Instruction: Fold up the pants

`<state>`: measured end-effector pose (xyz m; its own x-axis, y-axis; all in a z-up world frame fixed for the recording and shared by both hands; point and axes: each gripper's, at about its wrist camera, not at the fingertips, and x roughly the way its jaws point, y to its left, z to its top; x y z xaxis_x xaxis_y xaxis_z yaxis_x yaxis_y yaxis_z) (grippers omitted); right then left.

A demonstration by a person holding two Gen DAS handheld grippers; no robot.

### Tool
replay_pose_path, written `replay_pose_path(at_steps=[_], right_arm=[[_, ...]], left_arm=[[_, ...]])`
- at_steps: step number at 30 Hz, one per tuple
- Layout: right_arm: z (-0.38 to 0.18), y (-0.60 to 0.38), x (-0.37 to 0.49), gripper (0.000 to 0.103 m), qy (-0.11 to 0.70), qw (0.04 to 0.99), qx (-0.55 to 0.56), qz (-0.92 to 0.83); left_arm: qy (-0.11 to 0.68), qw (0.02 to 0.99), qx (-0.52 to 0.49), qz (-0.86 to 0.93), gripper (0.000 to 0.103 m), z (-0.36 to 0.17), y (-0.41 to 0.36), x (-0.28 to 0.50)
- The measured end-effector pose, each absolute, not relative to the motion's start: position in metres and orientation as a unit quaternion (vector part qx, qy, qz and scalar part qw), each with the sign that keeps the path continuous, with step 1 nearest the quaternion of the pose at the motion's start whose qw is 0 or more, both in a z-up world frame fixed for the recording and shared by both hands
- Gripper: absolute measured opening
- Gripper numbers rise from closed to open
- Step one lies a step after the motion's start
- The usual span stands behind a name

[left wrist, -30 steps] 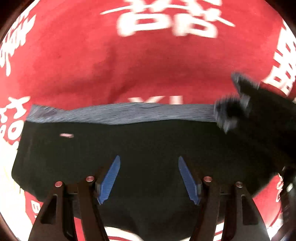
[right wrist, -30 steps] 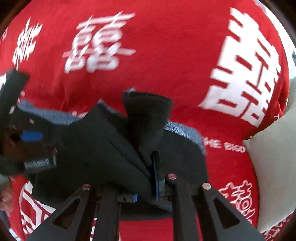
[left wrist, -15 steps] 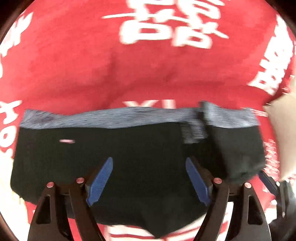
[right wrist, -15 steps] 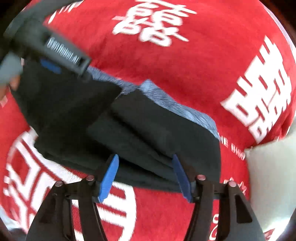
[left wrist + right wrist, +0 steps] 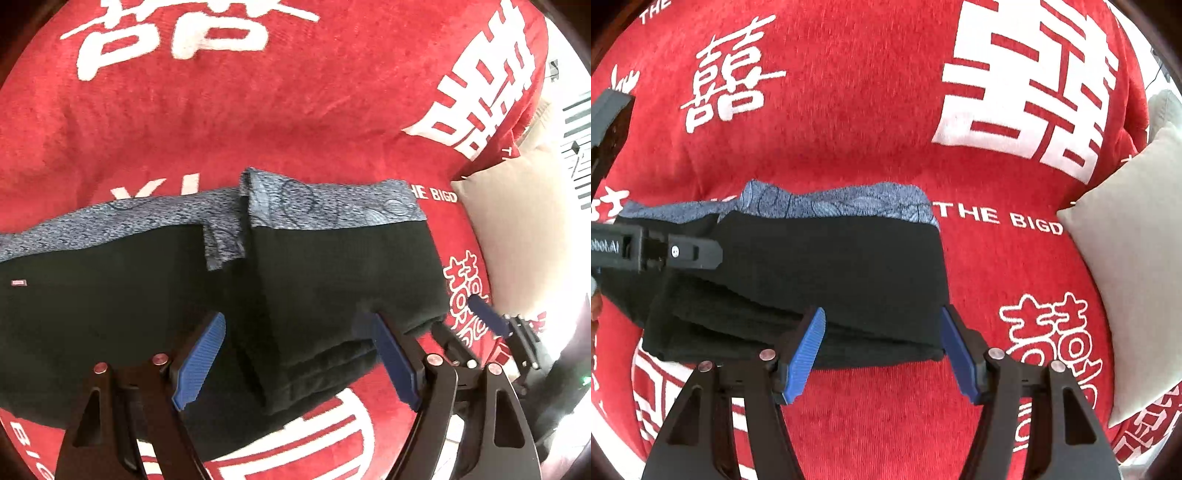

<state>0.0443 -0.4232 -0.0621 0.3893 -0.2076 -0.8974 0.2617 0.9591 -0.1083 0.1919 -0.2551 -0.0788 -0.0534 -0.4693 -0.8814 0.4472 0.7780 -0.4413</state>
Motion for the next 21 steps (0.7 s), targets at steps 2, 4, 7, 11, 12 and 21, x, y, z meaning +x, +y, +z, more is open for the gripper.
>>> replay_pose_path(at_steps=[2, 4, 7, 11, 12, 21], right_arm=[[-0.063, -0.423, 0.04, 0.068, 0.536, 0.833, 0.032, -0.137], [-0.064, -0.426, 0.04, 0.068, 0.535, 0.832, 0.037, -0.138], [-0.066, -0.43, 0.037, 0.068, 0.537, 0.831, 0.046, -0.14], [-0.066, -0.439, 0.032, 0.068, 0.537, 0.828, 0.07, -0.147], [-0.064, -0.442, 0.031, 0.068, 0.537, 0.827, 0.074, -0.149], [-0.061, -0.45, 0.019, 0.068, 0.549, 0.818, 0.078, -0.153]], left_arm=[[0.648, 0.684, -0.005, -0.335, 0.082, -0.079, -0.261, 0.191], [0.651, 0.683, 0.001, -0.332, 0.08, -0.082, -0.268, 0.19], [0.656, 0.678, 0.006, -0.331, 0.044, -0.087, -0.276, 0.189], [0.661, 0.671, -0.011, -0.336, 0.005, -0.084, -0.275, 0.186], [0.651, 0.679, -0.008, -0.34, 0.005, -0.075, -0.273, 0.183], [0.671, 0.672, -0.001, -0.312, 0.005, -0.103, -0.236, 0.154]])
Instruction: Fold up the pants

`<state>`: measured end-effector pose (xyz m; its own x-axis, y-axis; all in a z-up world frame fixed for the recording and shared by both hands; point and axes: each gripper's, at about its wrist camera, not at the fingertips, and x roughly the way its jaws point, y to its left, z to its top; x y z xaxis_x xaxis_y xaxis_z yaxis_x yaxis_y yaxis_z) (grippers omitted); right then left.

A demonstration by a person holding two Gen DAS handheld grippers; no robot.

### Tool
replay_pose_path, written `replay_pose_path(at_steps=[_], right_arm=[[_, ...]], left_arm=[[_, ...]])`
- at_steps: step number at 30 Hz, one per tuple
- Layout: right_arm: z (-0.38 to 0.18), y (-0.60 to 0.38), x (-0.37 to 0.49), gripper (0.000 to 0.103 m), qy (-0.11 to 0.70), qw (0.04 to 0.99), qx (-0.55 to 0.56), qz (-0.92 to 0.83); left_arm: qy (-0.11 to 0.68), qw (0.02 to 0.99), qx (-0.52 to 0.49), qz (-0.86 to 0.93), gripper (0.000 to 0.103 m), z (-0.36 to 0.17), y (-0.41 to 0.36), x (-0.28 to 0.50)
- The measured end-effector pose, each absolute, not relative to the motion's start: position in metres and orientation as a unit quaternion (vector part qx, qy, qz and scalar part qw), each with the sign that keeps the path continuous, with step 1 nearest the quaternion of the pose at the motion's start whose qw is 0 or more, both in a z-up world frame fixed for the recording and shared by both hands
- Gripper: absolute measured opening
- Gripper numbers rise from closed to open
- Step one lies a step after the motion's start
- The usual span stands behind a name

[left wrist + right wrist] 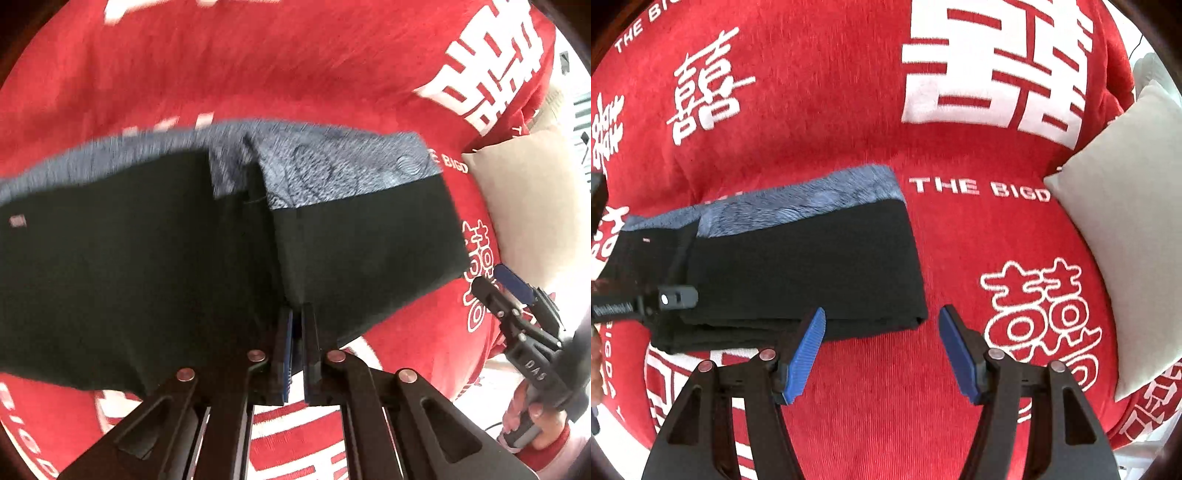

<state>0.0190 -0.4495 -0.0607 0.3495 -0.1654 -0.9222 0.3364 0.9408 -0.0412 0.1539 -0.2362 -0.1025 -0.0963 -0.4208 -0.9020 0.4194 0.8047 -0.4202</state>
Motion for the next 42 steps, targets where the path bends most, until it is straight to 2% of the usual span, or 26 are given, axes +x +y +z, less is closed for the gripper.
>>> replay_pose_path(at_steps=[9, 10, 12, 13, 18, 28, 35, 39, 42], right_arm=[[-0.069, -0.478, 0.024, 0.067, 0.549, 0.813, 0.12, -0.153], [-0.069, -0.482, 0.027, 0.065, 0.545, 0.815, 0.125, -0.149], [-0.071, -0.488, 0.041, 0.054, 0.545, 0.817, 0.132, -0.131], [-0.074, -0.487, 0.047, 0.054, 0.549, 0.816, 0.135, -0.119], [-0.107, -0.455, 0.07, 0.056, 0.583, 0.801, 0.082, -0.108], [-0.106, -0.456, 0.066, 0.058, 0.584, 0.803, 0.085, -0.089], [-0.107, -0.46, 0.067, 0.061, 0.584, 0.802, 0.093, -0.078], [-0.104, -0.467, 0.069, 0.062, 0.587, 0.8, 0.104, -0.064], [-0.094, -0.476, 0.067, 0.062, 0.577, 0.805, 0.125, -0.061]], left_arm=[[0.658, 0.682, 0.011, -0.318, 0.005, -0.104, -0.238, 0.166], [0.657, 0.684, 0.015, -0.318, 0.005, -0.104, -0.239, 0.167], [0.654, 0.686, 0.02, -0.318, 0.005, -0.104, -0.24, 0.166], [0.653, 0.687, 0.02, -0.318, 0.005, -0.104, -0.24, 0.165], [0.647, 0.702, 0.035, -0.297, 0.006, -0.098, -0.237, 0.163], [0.608, 0.738, 0.066, -0.286, 0.006, -0.06, -0.255, 0.172], [0.603, 0.747, 0.086, -0.267, 0.006, -0.085, -0.309, 0.185], [0.622, 0.738, 0.098, -0.244, 0.006, -0.115, -0.31, 0.187], [0.612, 0.744, 0.107, -0.247, 0.006, -0.113, -0.306, 0.178]])
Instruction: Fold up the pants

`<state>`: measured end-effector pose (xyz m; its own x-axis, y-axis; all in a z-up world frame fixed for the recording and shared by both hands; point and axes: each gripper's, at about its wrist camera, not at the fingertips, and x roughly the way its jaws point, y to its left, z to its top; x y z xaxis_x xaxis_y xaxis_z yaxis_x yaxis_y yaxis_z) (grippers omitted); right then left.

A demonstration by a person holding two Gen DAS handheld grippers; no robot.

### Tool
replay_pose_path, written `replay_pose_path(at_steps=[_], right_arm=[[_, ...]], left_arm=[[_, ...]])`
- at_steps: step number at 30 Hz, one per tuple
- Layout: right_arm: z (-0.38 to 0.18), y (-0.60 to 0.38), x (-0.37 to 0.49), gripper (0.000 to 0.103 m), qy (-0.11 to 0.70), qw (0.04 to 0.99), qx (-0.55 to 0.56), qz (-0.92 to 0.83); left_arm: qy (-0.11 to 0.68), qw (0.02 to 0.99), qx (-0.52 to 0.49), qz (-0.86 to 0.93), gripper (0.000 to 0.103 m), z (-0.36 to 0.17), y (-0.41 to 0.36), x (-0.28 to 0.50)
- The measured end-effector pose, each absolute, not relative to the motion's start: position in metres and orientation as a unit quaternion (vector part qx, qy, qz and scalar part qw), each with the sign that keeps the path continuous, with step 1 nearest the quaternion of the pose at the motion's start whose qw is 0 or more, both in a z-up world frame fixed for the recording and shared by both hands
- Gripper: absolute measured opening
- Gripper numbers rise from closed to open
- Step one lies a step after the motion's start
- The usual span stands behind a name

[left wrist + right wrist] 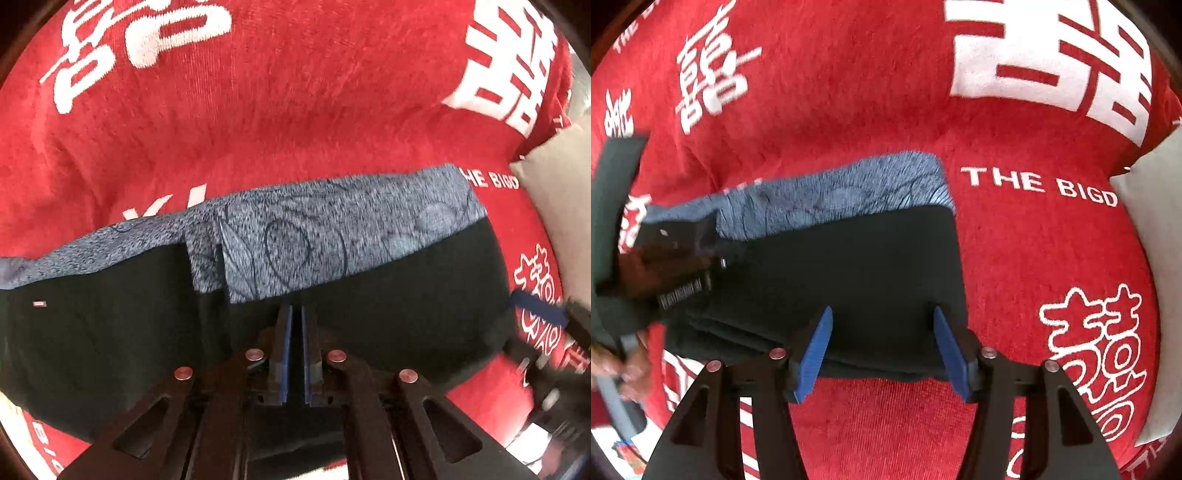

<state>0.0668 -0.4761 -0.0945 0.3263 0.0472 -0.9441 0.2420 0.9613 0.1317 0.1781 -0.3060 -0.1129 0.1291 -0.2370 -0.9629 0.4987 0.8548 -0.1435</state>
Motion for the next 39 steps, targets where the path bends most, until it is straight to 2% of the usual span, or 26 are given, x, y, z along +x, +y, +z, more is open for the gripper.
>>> replay_pose_path(at_steps=[4, 7, 10, 11, 12, 13, 14, 15, 22, 24, 26, 34, 39], right_arm=[[-0.08, -0.484, 0.068, 0.062, 0.552, 0.818, 0.139, -0.08], [-0.096, -0.483, 0.075, 0.062, 0.578, 0.799, 0.149, -0.077], [-0.106, -0.467, 0.074, 0.063, 0.59, 0.797, 0.099, -0.081], [-0.105, -0.463, 0.075, 0.068, 0.591, 0.798, 0.088, -0.079], [-0.103, -0.461, 0.075, 0.07, 0.592, 0.798, 0.086, -0.075], [-0.101, -0.461, 0.074, 0.07, 0.593, 0.797, 0.091, -0.072], [-0.1, -0.461, 0.073, 0.07, 0.594, 0.796, 0.094, -0.072], [-0.098, -0.462, 0.072, 0.071, 0.595, 0.795, 0.097, -0.07], [-0.08, -0.463, 0.066, 0.071, 0.607, 0.786, 0.099, -0.062], [-0.074, -0.463, 0.058, 0.075, 0.611, 0.782, 0.104, -0.061], [-0.067, -0.463, 0.05, 0.08, 0.617, 0.777, 0.11, -0.06], [-0.065, -0.449, 0.026, 0.08, 0.651, 0.749, 0.112, -0.049], [-0.062, -0.423, 0.035, 0.08, 0.652, 0.752, 0.093, -0.027]], left_arm=[[0.611, 0.745, 0.104, -0.245, 0.006, -0.111, -0.304, 0.174], [0.613, 0.747, 0.106, -0.234, 0.006, -0.112, -0.307, 0.173], [0.615, 0.748, 0.106, -0.227, 0.006, -0.109, -0.311, 0.172], [0.615, 0.748, 0.106, -0.228, 0.007, -0.107, -0.311, 0.172], [0.613, 0.749, 0.107, -0.229, 0.03, -0.105, -0.311, 0.171], [0.61, 0.751, 0.107, -0.229, 0.071, -0.102, -0.31, 0.169], [0.603, 0.757, 0.11, -0.225, 0.088, -0.098, -0.31, 0.168], [0.591, 0.768, 0.116, -0.217, 0.095, -0.092, -0.309, 0.167], [0.597, 0.768, 0.113, -0.205, 0.095, -0.078, -0.302, 0.161], [0.602, 0.765, 0.112, -0.202, 0.095, -0.076, -0.296, 0.154], [0.61, 0.76, 0.109, -0.197, 0.095, -0.076, -0.284, 0.144], [0.662, 0.736, 0.054, -0.13, 0.095, -0.088, -0.216, 0.111], [0.665, 0.742, 0.007, -0.082, 0.095, -0.088, -0.167, 0.103]])
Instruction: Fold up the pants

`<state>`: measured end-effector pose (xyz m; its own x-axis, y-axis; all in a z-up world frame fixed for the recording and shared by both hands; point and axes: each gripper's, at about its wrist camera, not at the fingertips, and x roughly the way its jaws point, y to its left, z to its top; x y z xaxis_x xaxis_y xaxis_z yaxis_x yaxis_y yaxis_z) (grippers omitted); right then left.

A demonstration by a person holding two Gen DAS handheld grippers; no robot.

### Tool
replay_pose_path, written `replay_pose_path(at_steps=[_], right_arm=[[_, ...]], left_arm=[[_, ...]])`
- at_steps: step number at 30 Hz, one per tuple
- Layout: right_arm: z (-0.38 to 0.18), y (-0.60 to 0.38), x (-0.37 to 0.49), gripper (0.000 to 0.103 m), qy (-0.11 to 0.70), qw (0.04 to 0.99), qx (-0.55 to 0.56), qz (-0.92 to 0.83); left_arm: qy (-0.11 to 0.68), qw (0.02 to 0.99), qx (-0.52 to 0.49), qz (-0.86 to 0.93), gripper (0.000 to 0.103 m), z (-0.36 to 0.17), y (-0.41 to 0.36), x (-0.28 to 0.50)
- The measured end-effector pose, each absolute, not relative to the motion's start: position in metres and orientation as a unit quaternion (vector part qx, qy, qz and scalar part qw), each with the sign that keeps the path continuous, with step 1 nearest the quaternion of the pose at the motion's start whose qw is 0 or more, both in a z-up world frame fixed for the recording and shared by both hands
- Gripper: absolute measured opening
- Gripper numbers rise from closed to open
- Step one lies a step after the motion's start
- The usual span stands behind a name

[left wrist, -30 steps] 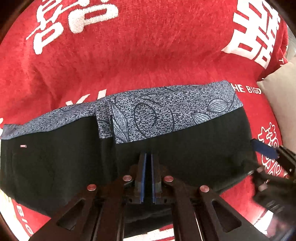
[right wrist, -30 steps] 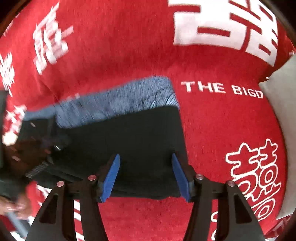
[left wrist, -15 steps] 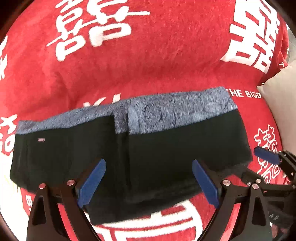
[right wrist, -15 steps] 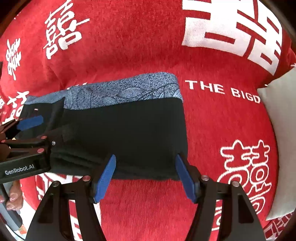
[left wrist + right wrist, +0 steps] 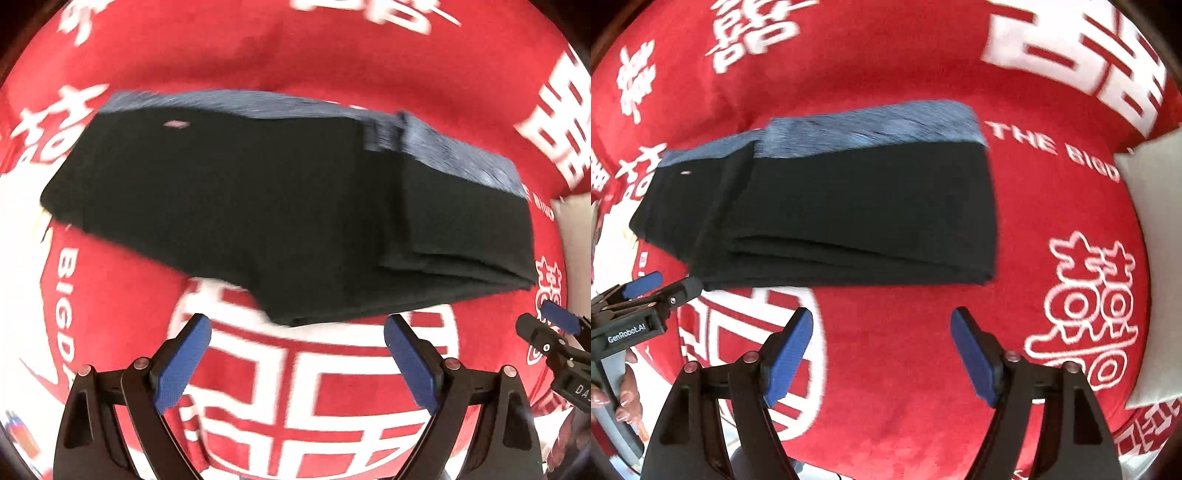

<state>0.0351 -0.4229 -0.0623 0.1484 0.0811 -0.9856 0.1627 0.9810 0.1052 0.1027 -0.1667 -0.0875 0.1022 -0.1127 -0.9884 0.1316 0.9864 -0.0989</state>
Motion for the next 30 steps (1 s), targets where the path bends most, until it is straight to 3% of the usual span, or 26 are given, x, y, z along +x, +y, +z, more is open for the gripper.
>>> replay_pose_path(at_steps=[7, 11, 13, 22, 30], right_arm=[[-0.061, -0.364, 0.092, 0.08, 0.62, 0.782, 0.054, 0.022], [-0.091, -0.342, 0.116, 0.08, 0.649, 0.758, 0.059, 0.028], [-0.109, -0.34, 0.117, 0.08, 0.676, 0.732, 0.085, 0.017], [-0.107, -0.308, 0.099, 0.081, 0.678, 0.735, -0.015, 0.019], [-0.108, -0.293, 0.097, 0.083, 0.687, 0.726, -0.033, 0.014]], left_arm=[[0.657, 0.753, -0.014, -0.046, 0.095, -0.088, -0.122, 0.105], [0.65, 0.759, -0.021, -0.038, 0.095, -0.084, -0.108, 0.108], [0.649, 0.76, -0.024, -0.035, 0.095, -0.085, -0.102, 0.111], [0.646, 0.761, -0.049, -0.031, 0.095, -0.09, -0.076, 0.117], [0.643, 0.762, -0.075, -0.027, 0.095, -0.094, -0.057, 0.127]])
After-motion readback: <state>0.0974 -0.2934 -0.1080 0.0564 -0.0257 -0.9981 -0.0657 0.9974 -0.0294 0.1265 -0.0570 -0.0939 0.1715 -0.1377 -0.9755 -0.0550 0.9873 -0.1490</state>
